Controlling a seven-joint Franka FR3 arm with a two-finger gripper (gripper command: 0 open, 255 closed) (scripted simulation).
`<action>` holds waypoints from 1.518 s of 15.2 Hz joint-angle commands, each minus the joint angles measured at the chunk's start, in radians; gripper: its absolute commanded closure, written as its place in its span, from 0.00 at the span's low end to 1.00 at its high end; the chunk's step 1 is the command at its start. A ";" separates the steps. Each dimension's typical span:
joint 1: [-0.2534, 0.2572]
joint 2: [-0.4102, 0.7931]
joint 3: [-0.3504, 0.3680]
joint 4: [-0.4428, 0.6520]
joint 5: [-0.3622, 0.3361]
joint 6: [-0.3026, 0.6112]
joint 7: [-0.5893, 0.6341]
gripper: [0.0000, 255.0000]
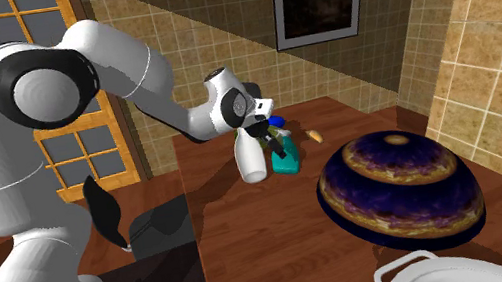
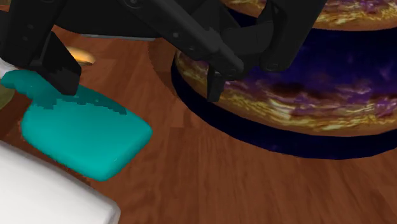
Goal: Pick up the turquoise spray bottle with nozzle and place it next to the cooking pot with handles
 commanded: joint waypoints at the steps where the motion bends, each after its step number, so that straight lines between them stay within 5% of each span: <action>1: 0.009 0.035 -0.011 0.017 -0.049 0.006 0.037 0.00; 4: 0.025 0.092 -0.035 0.044 -0.122 0.018 0.086 0.00; 12: 0.026 0.091 -0.036 0.044 -0.122 0.018 0.086 0.00; 13: 0.026 0.091 -0.036 0.044 -0.122 0.018 0.086 1.00; 22: 0.026 0.091 -0.036 0.044 -0.122 0.018 0.086 1.00; 23: 0.026 0.091 -0.036 0.044 -0.122 0.018 0.086 0.00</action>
